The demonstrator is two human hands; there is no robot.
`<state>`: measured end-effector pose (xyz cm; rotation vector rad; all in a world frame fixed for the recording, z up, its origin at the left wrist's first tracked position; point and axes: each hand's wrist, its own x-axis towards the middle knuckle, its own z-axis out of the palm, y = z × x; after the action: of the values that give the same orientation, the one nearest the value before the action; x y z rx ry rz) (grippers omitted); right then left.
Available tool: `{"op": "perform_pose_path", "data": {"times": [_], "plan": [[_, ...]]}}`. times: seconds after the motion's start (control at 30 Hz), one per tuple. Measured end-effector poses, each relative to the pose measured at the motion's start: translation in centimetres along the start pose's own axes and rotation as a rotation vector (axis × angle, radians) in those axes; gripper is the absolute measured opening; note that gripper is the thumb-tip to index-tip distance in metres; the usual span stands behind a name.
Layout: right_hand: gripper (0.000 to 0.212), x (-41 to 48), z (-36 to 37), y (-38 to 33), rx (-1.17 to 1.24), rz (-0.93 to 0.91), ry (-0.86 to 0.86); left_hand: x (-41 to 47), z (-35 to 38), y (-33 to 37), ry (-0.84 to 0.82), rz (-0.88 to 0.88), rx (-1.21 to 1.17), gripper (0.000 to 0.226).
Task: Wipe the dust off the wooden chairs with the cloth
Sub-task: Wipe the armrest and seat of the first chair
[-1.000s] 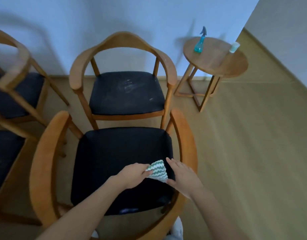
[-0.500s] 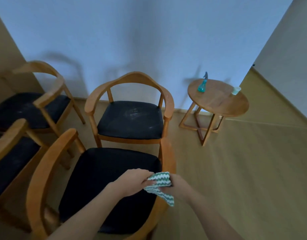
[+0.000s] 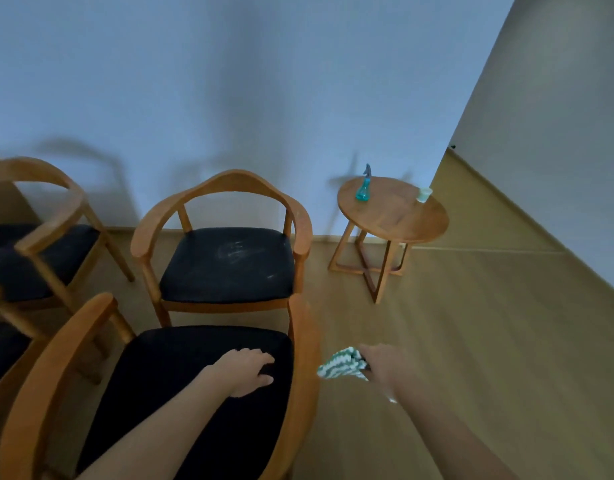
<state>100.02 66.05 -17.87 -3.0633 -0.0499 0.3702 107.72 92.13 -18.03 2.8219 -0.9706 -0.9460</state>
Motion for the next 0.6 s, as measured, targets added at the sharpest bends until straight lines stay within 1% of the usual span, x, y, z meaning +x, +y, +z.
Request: {"op": "perform_pose_path", "data": {"times": [0.1,0.2,0.3,0.47,0.6], "plan": [[0.021,0.0,0.1,3.9,0.023,0.047,0.003,2.0,-1.5,1.9,-0.01,-0.011,0.02,0.052],[0.023,0.7,0.1,8.2,0.028,0.078,-0.025,5.2,-2.8,4.7,0.008,0.003,0.013,0.048],[0.024,1.8,-0.1,13.0,0.064,0.062,-0.061,8.7,-3.9,8.3,0.002,-0.018,0.001,0.045],[0.024,2.8,-2.4,19.7,-0.057,0.006,-0.023,13.7,-5.7,13.7,0.056,-0.034,-0.058,0.051],[0.024,4.9,-3.6,23.1,-0.087,-0.043,-0.041,15.9,-6.9,15.5,0.046,-0.086,-0.079,0.051]]}}
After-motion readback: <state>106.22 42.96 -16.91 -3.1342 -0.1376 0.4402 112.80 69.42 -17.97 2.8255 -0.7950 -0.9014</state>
